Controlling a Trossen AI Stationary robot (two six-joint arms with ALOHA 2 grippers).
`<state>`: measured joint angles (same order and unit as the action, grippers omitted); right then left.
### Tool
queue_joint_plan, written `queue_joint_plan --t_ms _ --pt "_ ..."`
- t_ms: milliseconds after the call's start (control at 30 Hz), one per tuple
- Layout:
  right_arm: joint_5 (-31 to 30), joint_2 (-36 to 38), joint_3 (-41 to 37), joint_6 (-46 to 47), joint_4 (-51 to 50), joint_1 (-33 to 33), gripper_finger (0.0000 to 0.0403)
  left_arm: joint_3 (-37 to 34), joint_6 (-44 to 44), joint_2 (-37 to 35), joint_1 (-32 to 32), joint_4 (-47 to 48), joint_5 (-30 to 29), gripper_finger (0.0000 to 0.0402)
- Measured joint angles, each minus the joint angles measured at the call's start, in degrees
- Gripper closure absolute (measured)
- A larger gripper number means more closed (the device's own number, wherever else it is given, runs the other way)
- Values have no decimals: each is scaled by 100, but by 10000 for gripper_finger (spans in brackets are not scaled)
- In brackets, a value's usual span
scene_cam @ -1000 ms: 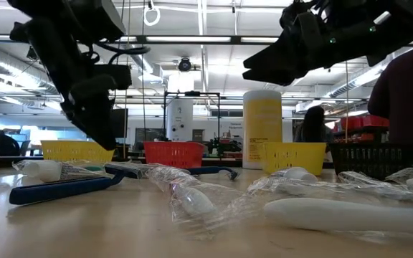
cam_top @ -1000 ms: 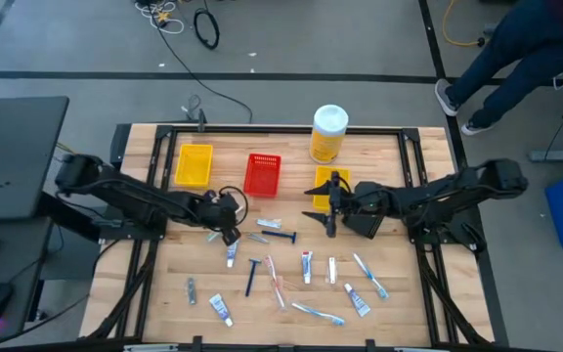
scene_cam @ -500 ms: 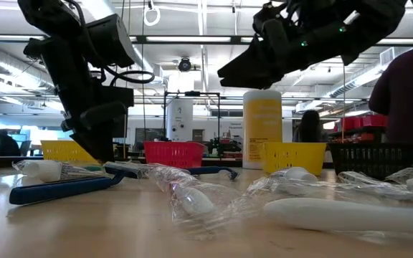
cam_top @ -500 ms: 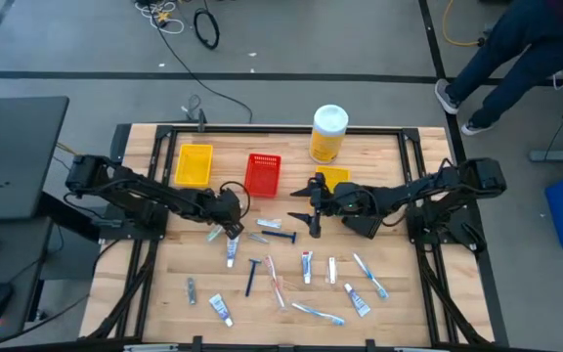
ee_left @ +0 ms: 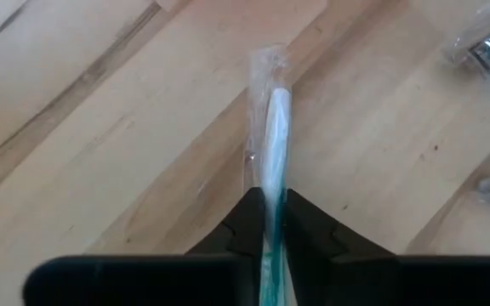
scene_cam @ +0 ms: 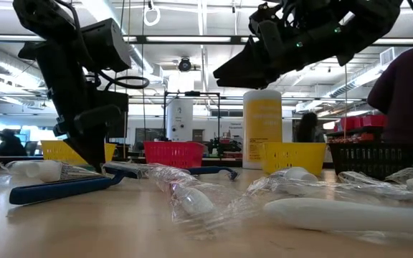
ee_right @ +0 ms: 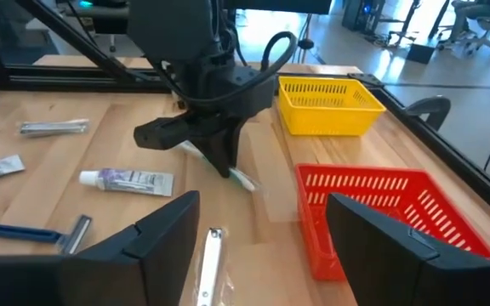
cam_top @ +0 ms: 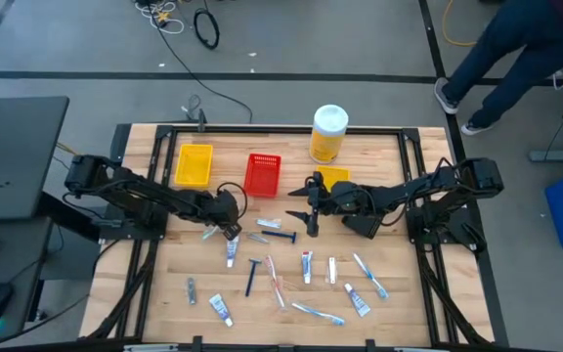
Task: Pick & Place Travel size toiletries
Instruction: Put the green toothbrush into the left yellow basket
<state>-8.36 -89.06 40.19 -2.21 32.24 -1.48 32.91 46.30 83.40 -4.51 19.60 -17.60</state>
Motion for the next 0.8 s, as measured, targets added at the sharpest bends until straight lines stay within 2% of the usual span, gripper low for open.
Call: queue_joint_plan --t_ms 233,333,400,500,633,700,800 --pt "0 0 -1 -21 12 120 146 173 197 21 -1 79 -133 376" --pt "0 0 -1 -21 14 185 145 440 240 -40 -29 131 -407 369" --pt "0 0 -3 -22 16 231 142 680 337 -139 -29 494 -583 370" --pt "0 0 -4 -21 40 297 138 1209 575 -198 12 1217 -1115 377" --pt "3 0 -10 -22 126 343 135 1802 1126 -284 132 2309 -2185 376" --pt "-1 2 -8 -22 172 347 136 2050 1332 -365 291 2722 -2393 371" --pt "9 0 -10 -21 234 346 142 2236 1135 -404 550 2998 -2595 371"
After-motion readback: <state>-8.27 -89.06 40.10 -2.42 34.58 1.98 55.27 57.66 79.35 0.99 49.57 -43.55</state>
